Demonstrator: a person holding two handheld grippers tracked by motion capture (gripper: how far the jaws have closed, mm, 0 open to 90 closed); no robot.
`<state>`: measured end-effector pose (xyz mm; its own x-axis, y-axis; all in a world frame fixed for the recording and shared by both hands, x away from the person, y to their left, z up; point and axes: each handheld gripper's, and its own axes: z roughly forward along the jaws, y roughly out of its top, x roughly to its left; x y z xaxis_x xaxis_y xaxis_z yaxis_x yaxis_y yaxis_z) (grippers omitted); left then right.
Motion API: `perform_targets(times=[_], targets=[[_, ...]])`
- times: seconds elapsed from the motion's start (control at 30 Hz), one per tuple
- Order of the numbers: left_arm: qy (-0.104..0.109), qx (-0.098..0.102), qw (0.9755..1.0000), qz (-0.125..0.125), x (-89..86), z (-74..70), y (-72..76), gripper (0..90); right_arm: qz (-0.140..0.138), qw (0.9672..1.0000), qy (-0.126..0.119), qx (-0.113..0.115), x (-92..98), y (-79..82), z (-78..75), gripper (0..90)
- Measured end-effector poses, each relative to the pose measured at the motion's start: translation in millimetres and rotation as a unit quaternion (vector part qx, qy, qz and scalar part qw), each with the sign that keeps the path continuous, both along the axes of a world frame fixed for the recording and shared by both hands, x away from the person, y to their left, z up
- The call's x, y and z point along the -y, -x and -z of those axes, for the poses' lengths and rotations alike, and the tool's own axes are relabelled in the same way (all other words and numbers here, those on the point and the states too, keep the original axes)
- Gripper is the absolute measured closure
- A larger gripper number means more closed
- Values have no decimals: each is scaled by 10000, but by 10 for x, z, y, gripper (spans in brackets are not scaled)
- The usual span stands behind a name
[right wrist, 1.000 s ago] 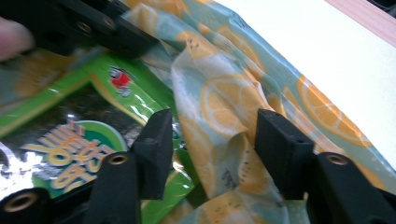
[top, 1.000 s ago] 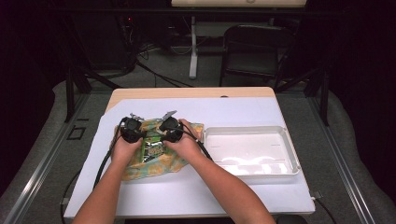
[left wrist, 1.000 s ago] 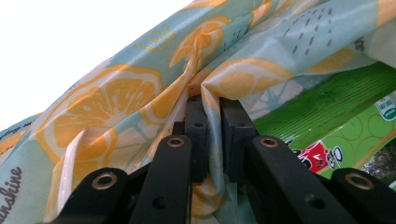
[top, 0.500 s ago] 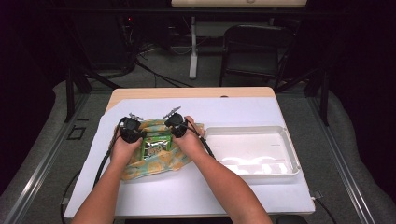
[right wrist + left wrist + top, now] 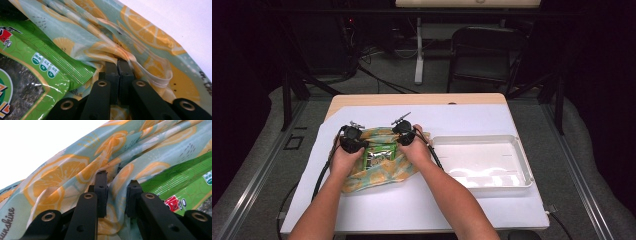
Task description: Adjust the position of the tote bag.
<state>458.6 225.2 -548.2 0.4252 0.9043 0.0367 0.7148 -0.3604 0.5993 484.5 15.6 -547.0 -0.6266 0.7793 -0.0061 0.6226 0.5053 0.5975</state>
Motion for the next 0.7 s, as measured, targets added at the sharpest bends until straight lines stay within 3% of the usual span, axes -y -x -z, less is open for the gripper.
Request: perform_targets(times=[0.1, 0.2, 0.33, 0.53, 0.7], targets=[[90, -22, 9999, -69, -11, -9, -2, 754, 34, 10000, -32, 32, -13, 2, 7, 893], [329, 13, 9993, -150, -35, -70, 15, 706, 45, 10000, -26, 24, -16, 2, 6, 889], [443, 200, 9988, 2, -78, -208, 73, 623, 39, 10000, -10, -29, -4, -6, 1, 883], [561, 454, 9974, 58, -125, -419, 235, 543, 36, 10000, -3, -29, -5, -6, 1, 876], [643, 449, 9969, 61, -182, -586, 418, 544, 29, 10000, 4, -4, -4, -3, 4, 869]])
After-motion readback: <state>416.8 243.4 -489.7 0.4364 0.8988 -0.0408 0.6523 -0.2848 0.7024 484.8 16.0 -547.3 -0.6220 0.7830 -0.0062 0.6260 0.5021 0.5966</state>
